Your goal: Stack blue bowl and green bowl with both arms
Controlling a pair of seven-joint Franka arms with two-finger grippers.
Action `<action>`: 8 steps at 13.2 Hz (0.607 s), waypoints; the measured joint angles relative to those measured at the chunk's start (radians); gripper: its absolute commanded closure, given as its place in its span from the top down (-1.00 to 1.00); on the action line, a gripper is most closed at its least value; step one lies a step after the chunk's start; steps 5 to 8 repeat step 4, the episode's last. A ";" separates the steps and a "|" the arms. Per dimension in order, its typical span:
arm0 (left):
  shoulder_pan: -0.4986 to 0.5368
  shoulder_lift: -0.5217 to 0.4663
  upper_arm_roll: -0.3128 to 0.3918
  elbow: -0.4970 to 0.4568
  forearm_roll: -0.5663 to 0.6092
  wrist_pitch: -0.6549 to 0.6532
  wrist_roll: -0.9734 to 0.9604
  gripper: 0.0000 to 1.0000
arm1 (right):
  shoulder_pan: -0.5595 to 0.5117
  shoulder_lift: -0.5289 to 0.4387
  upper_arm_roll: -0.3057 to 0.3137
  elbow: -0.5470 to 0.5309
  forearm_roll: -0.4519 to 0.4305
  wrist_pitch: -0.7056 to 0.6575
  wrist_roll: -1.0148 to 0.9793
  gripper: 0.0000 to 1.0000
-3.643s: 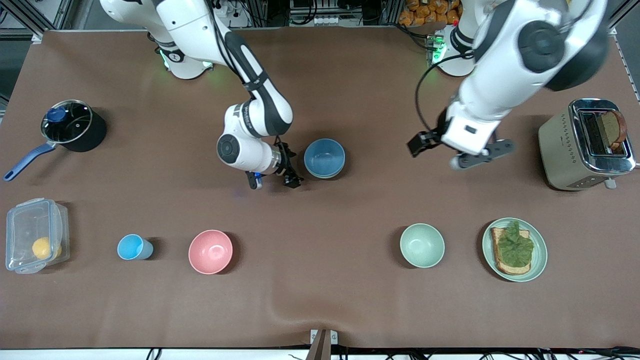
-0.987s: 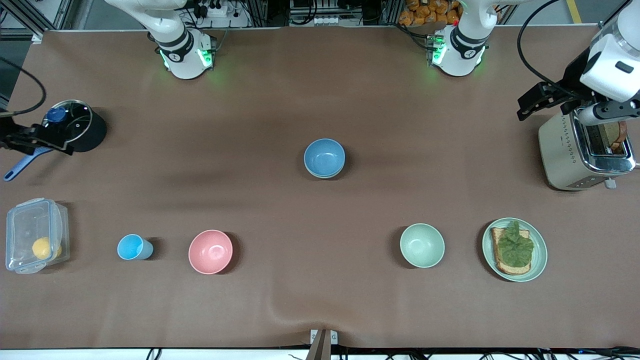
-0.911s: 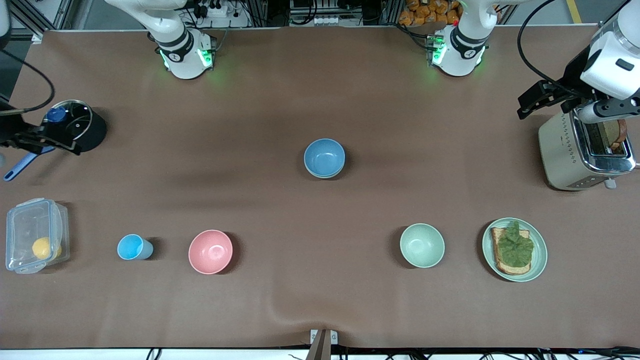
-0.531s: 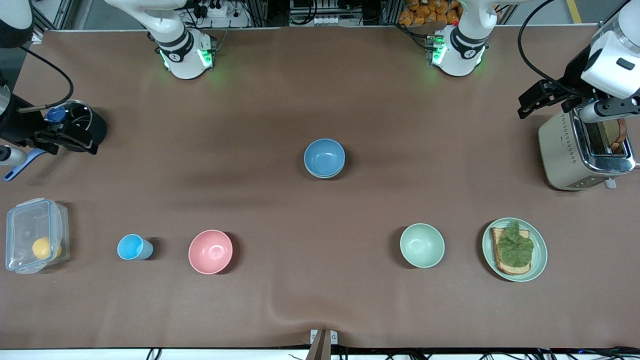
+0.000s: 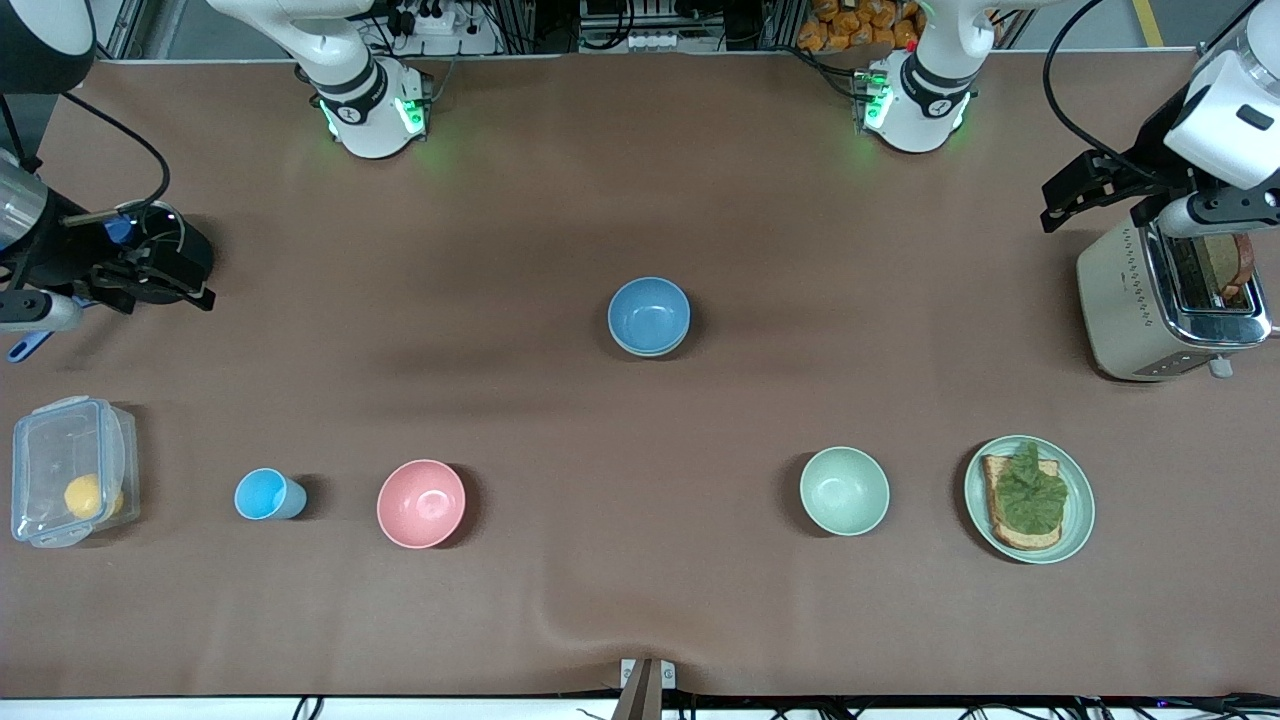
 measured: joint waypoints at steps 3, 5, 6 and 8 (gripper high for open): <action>0.000 0.000 0.001 0.000 0.041 -0.001 0.006 1.00 | 0.000 0.000 -0.007 0.000 0.000 0.000 0.000 1.00; -0.001 0.000 0.001 0.000 0.042 -0.001 0.006 1.00 | 0.001 0.000 -0.009 0.000 0.000 0.000 0.000 1.00; -0.001 0.000 0.001 0.000 0.042 -0.001 0.006 1.00 | 0.001 0.000 -0.009 0.000 0.000 0.000 0.000 1.00; -0.001 0.000 0.001 0.000 0.042 -0.001 0.006 1.00 | 0.001 0.000 -0.009 0.000 0.000 0.000 0.000 1.00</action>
